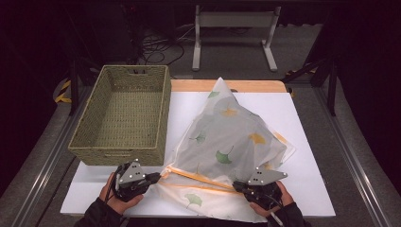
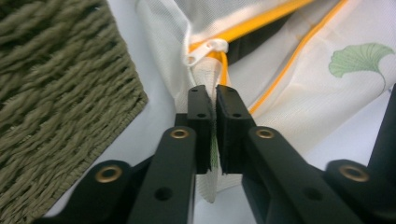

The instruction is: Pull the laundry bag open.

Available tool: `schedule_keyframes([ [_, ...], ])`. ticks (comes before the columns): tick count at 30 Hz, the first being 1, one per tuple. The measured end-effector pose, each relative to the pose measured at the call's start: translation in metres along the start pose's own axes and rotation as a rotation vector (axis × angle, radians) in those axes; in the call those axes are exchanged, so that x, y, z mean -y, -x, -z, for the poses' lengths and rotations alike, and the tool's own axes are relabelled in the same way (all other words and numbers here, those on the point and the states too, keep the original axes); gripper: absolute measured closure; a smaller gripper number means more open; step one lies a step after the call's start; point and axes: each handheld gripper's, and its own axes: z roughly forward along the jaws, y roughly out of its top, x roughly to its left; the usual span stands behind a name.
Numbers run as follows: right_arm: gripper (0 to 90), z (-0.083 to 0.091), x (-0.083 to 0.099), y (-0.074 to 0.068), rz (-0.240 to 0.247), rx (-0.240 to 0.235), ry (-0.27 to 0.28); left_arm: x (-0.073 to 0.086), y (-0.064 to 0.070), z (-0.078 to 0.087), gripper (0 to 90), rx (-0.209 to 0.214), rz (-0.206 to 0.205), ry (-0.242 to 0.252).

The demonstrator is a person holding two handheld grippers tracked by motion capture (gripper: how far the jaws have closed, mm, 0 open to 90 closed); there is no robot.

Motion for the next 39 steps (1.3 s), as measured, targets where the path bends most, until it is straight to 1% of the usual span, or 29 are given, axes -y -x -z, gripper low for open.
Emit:
schedule_keyframes([
  [1, 87.5, 0.001, 0.001, 0.0, -0.005, -0.004, 0.0, 0.0, -0.001, 0.001, 79.7, -0.003, 0.006, 0.011],
  [2, 87.6, 0.002, 0.002, 0.0, -0.008, -0.008, 0.0, 0.0, -0.002, 0.001, 72.9, -0.019, 0.011, 0.011],
  [4, 87.6, 0.005, 0.004, 0.0, -0.008, -0.012, 0.004, 0.0, -0.003, 0.001, 60.9, -0.027, 0.009, 0.01],
  [5, 87.6, 0.007, 0.005, -0.001, -0.007, -0.013, 0.008, 0.002, -0.006, -0.001, 53.4, -0.023, 0.035, 0.025],
  [6, 87.8, 0.008, 0.005, -0.001, -0.006, -0.015, 0.009, 0.002, -0.008, -0.001, 47.3, -0.027, 0.043, 0.027],
  [7, 87.9, 0.01, 0.005, 0.0, -0.005, -0.02, 0.011, 0.003, -0.009, -0.001, 43.6, -0.025, 0.047, 0.028],
  [8, 87.8, 0.01, 0.006, 0.0, -0.006, -0.021, 0.012, 0.003, -0.012, -0.001, 40.1, -0.009, 0.056, 0.04],
  [9, 87.8, 0.011, 0.006, 0.0, -0.009, -0.019, 0.013, 0.004, -0.013, -0.001, 37.7, 0.001, 0.064, 0.042],
  [10, 87.8, 0.011, 0.006, 0.0, -0.009, -0.019, 0.013, 0.004, -0.013, -0.001, 36.7, 0.001, 0.064, 0.042],
  [11, 87.8, 0.011, 0.007, 0.0, -0.009, -0.019, 0.011, 0.004, -0.015, -0.002, 36.7, -0.007, 0.07, 0.034],
  [12, 87.8, 0.011, 0.007, 0.0, -0.006, -0.019, 0.005, 0.004, -0.016, -0.003, 35.8, -0.008, 0.068, 0.029],
  [14, 87.7, 0.011, 0.008, 0.001, -0.003, -0.015, 0.001, 0.004, -0.018, -0.006, 36.2, 0.009, 0.073, 0.025],
  [15, 87.7, 0.012, 0.008, 0.002, -0.005, -0.01, -0.001, 0.004, -0.019, -0.008, 37.7, 0.012, 0.076, 0.021],
  [16, 87.7, 0.012, 0.008, 0.002, -0.007, -0.008, 0.0, 0.004, -0.02, -0.01, 38.4, 0.025, 0.079, 0.018],
  [17, 87.6, 0.012, 0.009, 0.002, -0.002, 0.0, -0.004, 0.003, -0.021, -0.012, 38.9, 0.037, 0.086, 0.015],
  [19, 87.6, 0.011, 0.009, 0.002, 0.001, 0.002, -0.006, 0.003, -0.023, -0.016, 39.0, 0.046, 0.091, 0.006],
  [20, 87.6, 0.011, 0.009, 0.002, 0.006, 0.006, -0.009, 0.002, -0.024, -0.018, 39.3, 0.062, 0.093, 0.002],
  [21, 87.6, 0.011, 0.009, 0.002, 0.007, 0.006, -0.01, 0.001, -0.023, -0.021, 39.3, 0.064, 0.091, -0.008],
  [22, 87.7, 0.01, 0.009, 0.002, 0.009, 0.004, -0.007, 0.001, -0.021, -0.022, 39.3, 0.064, 0.077, -0.017],
  [23, 87.6, 0.01, 0.009, 0.001, 0.015, 0.002, -0.004, -0.001, -0.019, -0.024, 39.3, 0.073, 0.057, -0.025],
  [25, 87.6, 0.011, 0.008, 0.001, 0.022, 0.0, -0.001, -0.003, -0.015, -0.028, 40.7, 0.068, 0.022, -0.049],
  [29, 87.6, 0.01, 0.008, 0.001, 0.024, -0.003, 0.006, -0.005, -0.015, -0.034, 43.2, 0.074, 0.015, -0.066],
  [31, 87.4, 0.01, 0.008, 0.0, 0.028, 0.0, 0.006, -0.006, -0.015, -0.034, 43.7, 0.089, 0.021, -0.057],
  [33, 87.4, 0.011, 0.008, 0.0, 0.027, 0.0, 0.008, -0.007, -0.014, -0.03, 45.0, 0.094, 0.006, -0.046],
  [36, 87.4, 0.011, 0.009, 0.001, 0.022, 0.0, 0.01, -0.01, -0.014, -0.02, 45.1, 0.076, -0.005, -0.018],
  [39, 87.3, 0.011, 0.009, 0.001, 0.022, 0.001, 0.009, -0.009, -0.015, -0.015, 45.9, 0.056, -0.006, -0.011],
])
